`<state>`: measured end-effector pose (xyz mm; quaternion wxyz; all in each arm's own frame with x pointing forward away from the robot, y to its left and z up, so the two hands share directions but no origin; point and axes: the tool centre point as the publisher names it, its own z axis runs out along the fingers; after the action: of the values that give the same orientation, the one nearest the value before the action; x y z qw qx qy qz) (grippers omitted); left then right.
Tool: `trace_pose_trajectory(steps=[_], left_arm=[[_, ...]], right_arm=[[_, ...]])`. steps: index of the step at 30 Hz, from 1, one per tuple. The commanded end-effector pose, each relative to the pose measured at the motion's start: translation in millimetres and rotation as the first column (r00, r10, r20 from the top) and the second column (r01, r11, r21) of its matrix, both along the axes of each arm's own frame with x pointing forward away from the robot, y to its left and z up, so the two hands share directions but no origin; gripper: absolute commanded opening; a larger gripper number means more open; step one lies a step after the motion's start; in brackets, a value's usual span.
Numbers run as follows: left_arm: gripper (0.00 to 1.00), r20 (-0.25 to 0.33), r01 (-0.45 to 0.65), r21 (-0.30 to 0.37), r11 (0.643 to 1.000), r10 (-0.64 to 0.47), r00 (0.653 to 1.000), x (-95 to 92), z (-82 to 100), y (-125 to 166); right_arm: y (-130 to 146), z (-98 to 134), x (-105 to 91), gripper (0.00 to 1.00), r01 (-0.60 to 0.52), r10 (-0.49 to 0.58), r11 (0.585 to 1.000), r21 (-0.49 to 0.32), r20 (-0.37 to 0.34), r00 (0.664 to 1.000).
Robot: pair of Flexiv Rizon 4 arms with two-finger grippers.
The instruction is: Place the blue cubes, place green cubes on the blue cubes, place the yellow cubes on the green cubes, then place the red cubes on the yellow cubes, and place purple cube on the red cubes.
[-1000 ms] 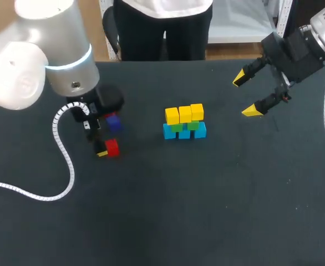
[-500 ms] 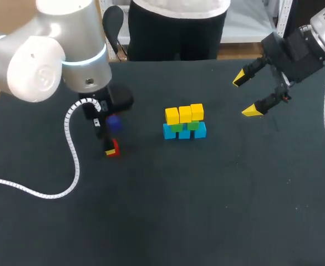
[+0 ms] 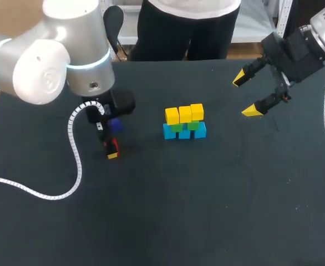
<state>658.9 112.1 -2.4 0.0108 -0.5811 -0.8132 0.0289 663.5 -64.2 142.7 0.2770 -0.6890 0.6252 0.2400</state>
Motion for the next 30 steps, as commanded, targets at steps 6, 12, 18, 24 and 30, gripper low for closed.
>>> trace_pose_trajectory(steps=[6, 12, 18, 24, 30], left_arm=[[1.0, -0.012, -0.004, 0.0, 1.0, 0.004, 1.0, 4.9, -5.4, 0.3], [1.0, -0.015, -0.012, -0.002, 1.0, 0.012, 1.0, 7.5, -6.6, 2.3], [1.0, -0.014, -0.01, -0.002, 1.0, 0.01, 1.0, 9.4, -6.2, 2.5], [1.0, -0.018, -0.012, -0.002, 1.0, 0.012, 1.0, 11.1, -9.1, 2.1], [0.43, -0.023, -0.006, -0.002, 1.0, 0.006, 1.0, 9.6, -13.0, -0.3]], right_arm=[[0.1, -0.3, 0.5, 1.0, -0.001, 0.001, 1.0, 0.001, 0.0, 1.0], [0.1, -0.3, 0.5, 1.0, -0.001, 0.001, 1.0, 0.001, 0.0, 1.0], [0.1, -0.3, 0.5, 1.0, -0.001, 0.001, 1.0, 0.001, 0.0, 1.0], [0.1, -0.3, 0.5, 1.0, -0.001, 0.001, 1.0, 0.001, 0.0, 1.0], [0.1, -0.3, 0.5, 1.0, -0.001, 0.001, 1.0, 0.001, 0.0, 1.0]])
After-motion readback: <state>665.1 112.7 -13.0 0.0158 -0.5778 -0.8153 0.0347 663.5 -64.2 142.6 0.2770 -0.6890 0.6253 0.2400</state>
